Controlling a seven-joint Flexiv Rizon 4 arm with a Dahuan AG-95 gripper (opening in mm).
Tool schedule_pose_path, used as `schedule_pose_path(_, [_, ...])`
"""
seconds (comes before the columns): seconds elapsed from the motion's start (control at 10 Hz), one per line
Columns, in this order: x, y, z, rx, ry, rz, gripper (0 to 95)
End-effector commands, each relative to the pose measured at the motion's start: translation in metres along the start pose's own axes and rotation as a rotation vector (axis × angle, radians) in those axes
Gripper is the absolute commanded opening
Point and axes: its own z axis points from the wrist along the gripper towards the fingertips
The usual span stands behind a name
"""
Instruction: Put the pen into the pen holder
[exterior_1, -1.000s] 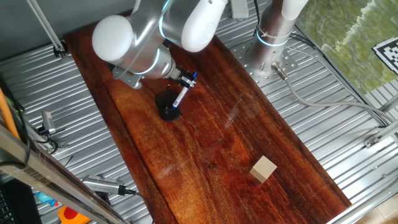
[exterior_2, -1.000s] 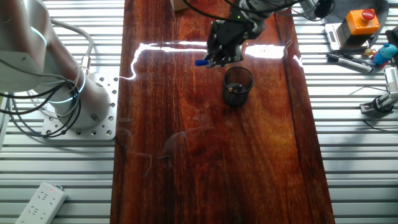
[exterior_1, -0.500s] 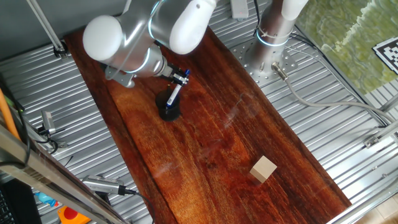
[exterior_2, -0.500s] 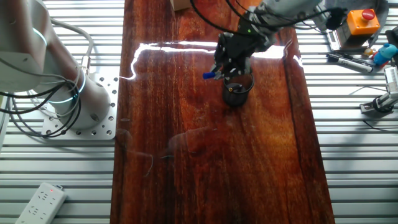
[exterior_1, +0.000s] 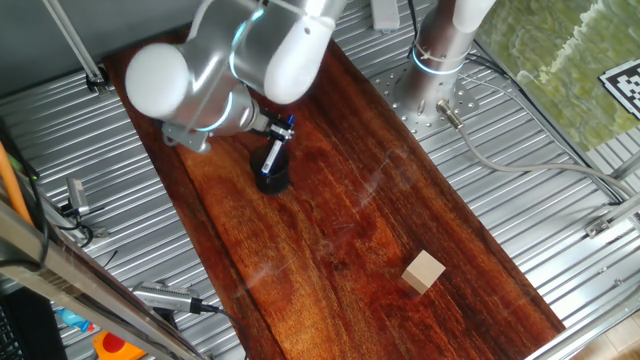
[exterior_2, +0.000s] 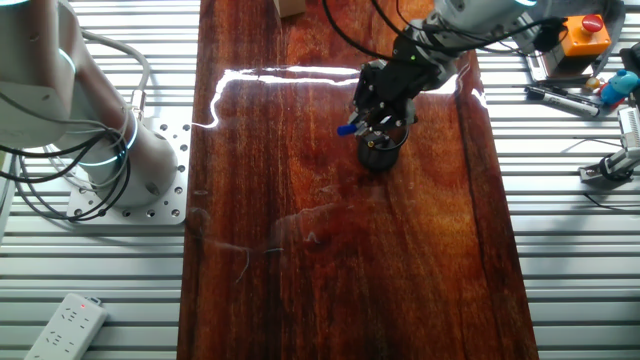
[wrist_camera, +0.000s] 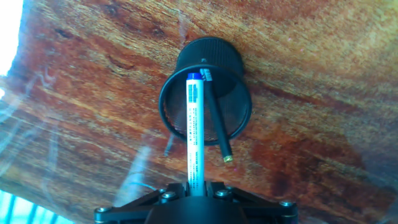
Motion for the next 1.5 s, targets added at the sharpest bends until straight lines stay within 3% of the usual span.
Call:
schedule_pose_path(0.1, [-0.003,-0.003,0.003,0.028,0.017,-0.006,0.0])
schedule_pose_path(0.3, [-0.006,-0.006,0.006,0.040,0.019,-0.003,0.0])
schedule_pose_path(0.5, [-0.007,-0.006,0.006,0.042,0.002,0.007,0.0])
schedule_pose_path(0.6, [-0.007,-0.006,0.006,0.040,-0.007,0.000,38.0])
schedule_pose_path(0.8, [-0.008,-0.006,0.006,0.041,-0.011,-0.002,38.0])
schedule_pose_path(0.9, [-0.008,-0.006,0.006,0.043,-0.015,-0.004,57.0])
schedule_pose_path(1.1, [-0.007,-0.004,0.005,0.040,-0.030,-0.010,57.0])
schedule_pose_path(1.2, [-0.004,-0.002,0.001,0.033,-0.082,0.013,38.0])
schedule_pose_path(1.3, [-0.006,0.000,-0.006,-0.013,-0.157,0.055,38.0])
schedule_pose_path(1.5, [-0.006,0.000,-0.006,-0.013,-0.157,0.055,38.0])
